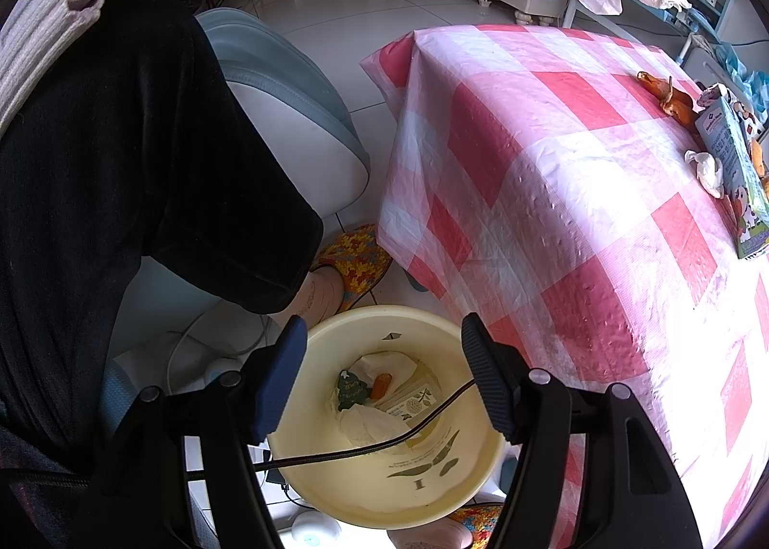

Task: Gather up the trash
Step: 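Carry the white bag over the yellow bucket and open the left tool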

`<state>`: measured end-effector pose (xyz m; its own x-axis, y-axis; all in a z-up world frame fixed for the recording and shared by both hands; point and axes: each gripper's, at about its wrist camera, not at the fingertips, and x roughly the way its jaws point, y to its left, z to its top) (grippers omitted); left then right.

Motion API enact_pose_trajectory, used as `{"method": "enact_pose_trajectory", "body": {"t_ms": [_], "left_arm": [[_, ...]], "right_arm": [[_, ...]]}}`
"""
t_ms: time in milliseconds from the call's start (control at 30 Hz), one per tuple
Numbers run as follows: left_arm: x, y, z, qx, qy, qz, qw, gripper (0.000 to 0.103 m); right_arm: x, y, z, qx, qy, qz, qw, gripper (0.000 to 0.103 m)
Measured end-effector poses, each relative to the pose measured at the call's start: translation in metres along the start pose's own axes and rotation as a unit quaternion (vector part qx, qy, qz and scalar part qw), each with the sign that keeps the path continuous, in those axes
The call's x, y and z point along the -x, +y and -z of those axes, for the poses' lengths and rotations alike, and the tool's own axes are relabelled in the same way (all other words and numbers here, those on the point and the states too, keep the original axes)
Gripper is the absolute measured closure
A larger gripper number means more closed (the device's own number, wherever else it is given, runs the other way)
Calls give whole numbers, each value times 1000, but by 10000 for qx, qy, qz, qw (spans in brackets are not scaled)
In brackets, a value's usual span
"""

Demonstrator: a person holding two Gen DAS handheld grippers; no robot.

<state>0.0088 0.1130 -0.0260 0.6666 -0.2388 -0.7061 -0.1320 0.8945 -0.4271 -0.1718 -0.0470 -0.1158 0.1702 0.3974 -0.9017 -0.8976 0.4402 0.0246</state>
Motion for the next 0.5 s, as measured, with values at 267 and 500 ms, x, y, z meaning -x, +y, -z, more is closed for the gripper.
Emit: {"method": "enact_pose_trajectory", "body": {"t_ms": [267, 500], "left_arm": [[1, -1, 1, -14, 2, -7, 10000, 75], [-1, 4, 12, -102, 111, -204, 9997, 75]], "right_arm": [[0, 0, 1, 1, -4, 8, 10000, 38], [8, -4, 3, -22, -109, 165, 9998, 35]]}}
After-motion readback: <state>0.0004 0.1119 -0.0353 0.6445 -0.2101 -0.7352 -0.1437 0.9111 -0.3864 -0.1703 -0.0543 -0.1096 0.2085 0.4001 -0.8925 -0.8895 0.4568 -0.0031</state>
